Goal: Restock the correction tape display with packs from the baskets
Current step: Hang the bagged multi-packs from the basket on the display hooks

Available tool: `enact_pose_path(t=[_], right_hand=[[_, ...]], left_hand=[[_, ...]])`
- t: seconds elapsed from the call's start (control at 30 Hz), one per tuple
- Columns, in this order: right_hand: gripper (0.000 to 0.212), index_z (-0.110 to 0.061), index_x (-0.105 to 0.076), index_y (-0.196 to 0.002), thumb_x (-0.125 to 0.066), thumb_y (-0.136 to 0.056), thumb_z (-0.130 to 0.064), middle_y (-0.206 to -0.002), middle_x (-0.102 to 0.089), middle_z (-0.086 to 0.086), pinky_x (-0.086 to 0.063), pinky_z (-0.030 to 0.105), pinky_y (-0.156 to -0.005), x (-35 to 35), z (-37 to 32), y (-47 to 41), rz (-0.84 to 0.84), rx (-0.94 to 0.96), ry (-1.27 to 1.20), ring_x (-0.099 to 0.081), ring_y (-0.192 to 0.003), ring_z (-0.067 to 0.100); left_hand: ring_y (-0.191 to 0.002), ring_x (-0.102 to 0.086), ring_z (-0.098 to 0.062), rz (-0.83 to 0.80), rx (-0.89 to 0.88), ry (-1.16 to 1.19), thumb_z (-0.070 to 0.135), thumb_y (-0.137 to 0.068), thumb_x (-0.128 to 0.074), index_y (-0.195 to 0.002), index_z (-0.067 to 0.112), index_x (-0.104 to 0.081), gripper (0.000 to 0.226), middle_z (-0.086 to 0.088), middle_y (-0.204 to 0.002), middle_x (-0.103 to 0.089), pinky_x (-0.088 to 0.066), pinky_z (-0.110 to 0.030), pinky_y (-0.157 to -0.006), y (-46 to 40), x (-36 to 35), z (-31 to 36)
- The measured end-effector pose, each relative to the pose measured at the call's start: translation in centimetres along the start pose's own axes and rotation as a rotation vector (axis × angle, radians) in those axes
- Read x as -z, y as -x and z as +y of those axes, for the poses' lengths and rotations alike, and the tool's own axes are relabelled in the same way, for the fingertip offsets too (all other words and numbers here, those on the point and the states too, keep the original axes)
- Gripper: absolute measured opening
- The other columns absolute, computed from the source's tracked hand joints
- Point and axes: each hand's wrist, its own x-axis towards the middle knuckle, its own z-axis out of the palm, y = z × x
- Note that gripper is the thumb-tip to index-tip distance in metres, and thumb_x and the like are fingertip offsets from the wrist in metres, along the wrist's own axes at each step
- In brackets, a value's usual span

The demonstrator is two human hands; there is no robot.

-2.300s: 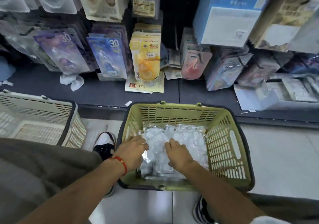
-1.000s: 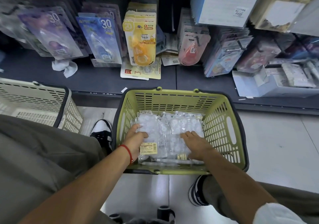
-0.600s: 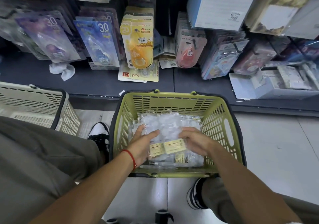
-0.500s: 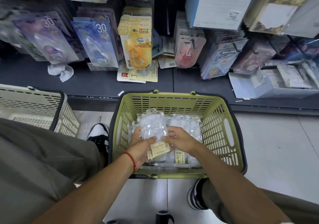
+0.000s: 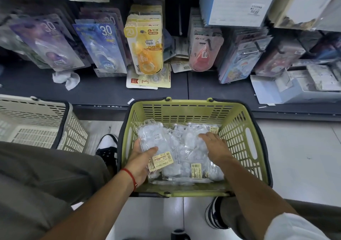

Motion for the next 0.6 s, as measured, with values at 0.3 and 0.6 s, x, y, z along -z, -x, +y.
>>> enact_pose_path(t=[0.3, 0.6], right_hand=[[0.027, -0.023, -0.077, -0.120, -0.069, -0.098, -0.009, -0.110, -0.073, -0.005, -0.059, 0.036, -0.094, 10.2, 2.1, 3.5, 0.038, -0.050, -0.715, -0.068, -0.095, 0.007], [0.022, -0.038, -0.080, -0.111, -0.081, -0.091, -0.029, -0.123, -0.072, -0.022, -0.054, 0.021, -0.098, 14.1, -4.2, 3.5, -0.251, 0.276, -0.544, -0.065, -0.115, -0.005]], left_hand=[[-0.100, -0.077, -0.042, -0.082, -0.006, -0.025, 0.015, -0.105, -0.064, -0.147, 0.056, -0.032, 0.066, -0.005, -0.125, -0.064, -0.062, -0.066, -0.077, 0.1, -1.3, 0.4], [-0.116, -0.071, -0.039, -0.230, 0.005, -0.280, 0.027, -0.102, -0.064, -0.150, 0.051, -0.038, 0.059, -0.001, -0.146, -0.060, -0.058, -0.067, -0.093, 0.5, -2.3, 2.1]])
